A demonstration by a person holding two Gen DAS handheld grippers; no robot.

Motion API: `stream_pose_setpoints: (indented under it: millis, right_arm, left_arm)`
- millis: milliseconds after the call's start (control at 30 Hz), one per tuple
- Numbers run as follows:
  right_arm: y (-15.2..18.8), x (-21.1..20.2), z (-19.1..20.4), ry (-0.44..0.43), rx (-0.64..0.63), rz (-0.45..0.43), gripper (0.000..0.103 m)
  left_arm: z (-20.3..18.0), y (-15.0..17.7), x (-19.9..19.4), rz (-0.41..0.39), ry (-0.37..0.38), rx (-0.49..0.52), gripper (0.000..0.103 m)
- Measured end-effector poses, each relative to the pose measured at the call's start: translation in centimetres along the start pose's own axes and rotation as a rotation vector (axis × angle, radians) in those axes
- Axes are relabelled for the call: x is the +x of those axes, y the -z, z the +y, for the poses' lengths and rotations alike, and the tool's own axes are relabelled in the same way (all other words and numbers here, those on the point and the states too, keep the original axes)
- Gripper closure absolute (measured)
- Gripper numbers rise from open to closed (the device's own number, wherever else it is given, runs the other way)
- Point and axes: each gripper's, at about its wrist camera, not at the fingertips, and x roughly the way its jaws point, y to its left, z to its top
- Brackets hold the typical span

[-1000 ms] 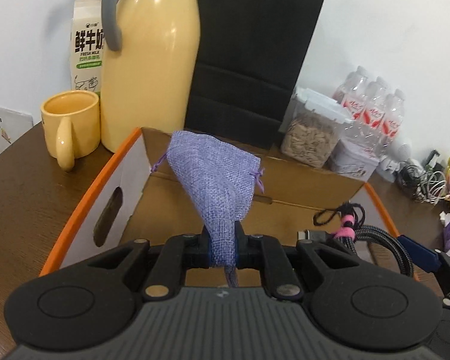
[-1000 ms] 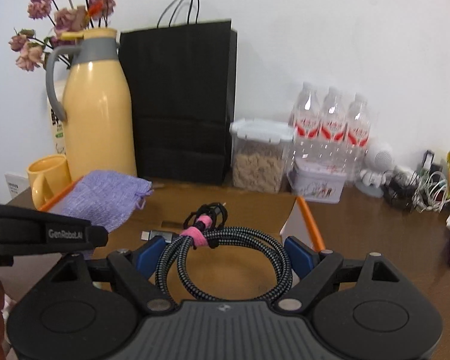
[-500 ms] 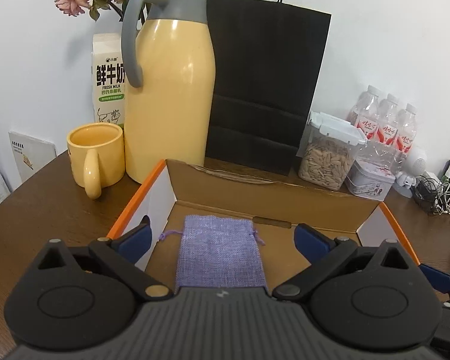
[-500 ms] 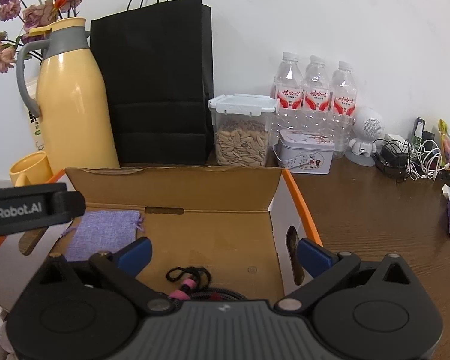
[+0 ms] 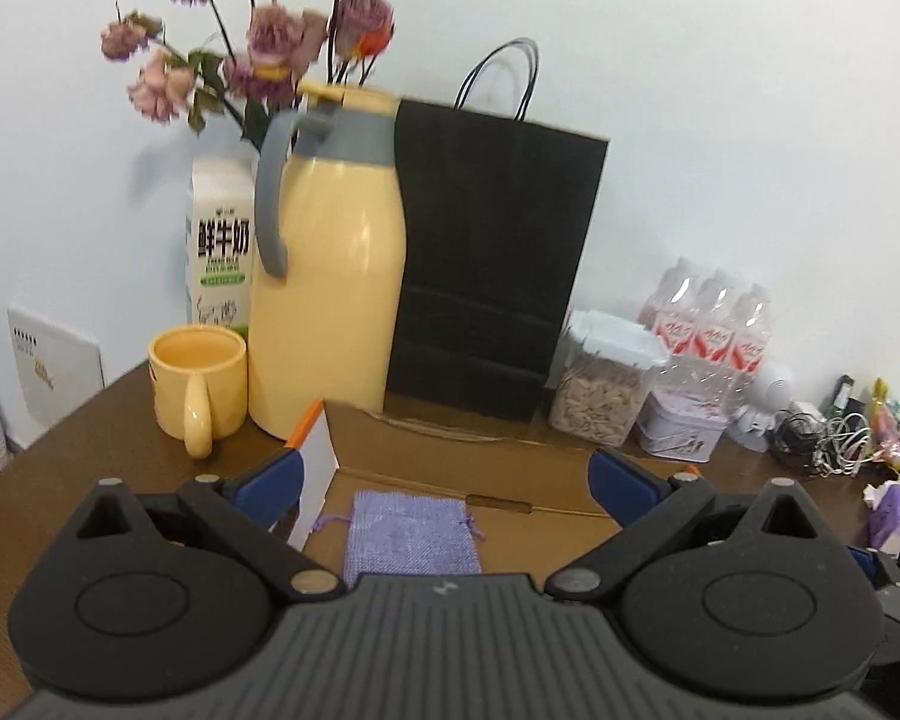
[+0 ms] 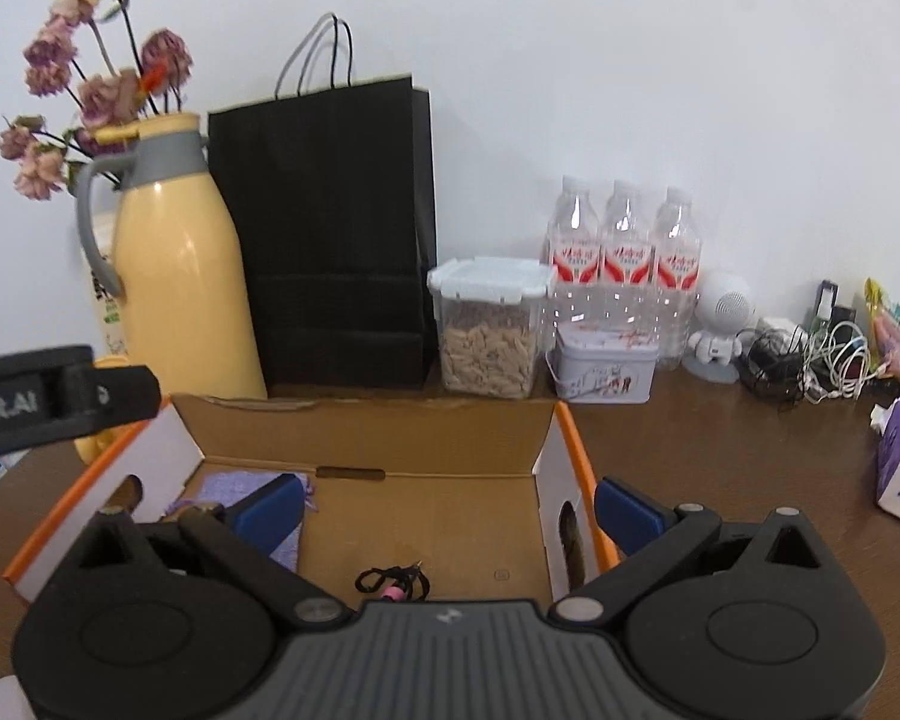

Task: Organize objects
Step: 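Lift both items into the cardboard box and open both tools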

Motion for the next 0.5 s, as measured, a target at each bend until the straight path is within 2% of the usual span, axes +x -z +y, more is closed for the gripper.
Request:
stream_pose_setpoints:
  millis: [267,500]
  right_arm:
    - [2.2,-6.2,-0.9,-0.042,-0.022,-0.066,0.0]
    - [6.0,-11.9,-2.3,-0.068,-0.023,-0.087,0.0]
  left_arm:
    - [0.9,1.4,-6.1,-0.061,0.057,0.066,0.0]
    - [4.0,4.8,-10.8,-0.045,0.091,0.088,0.0]
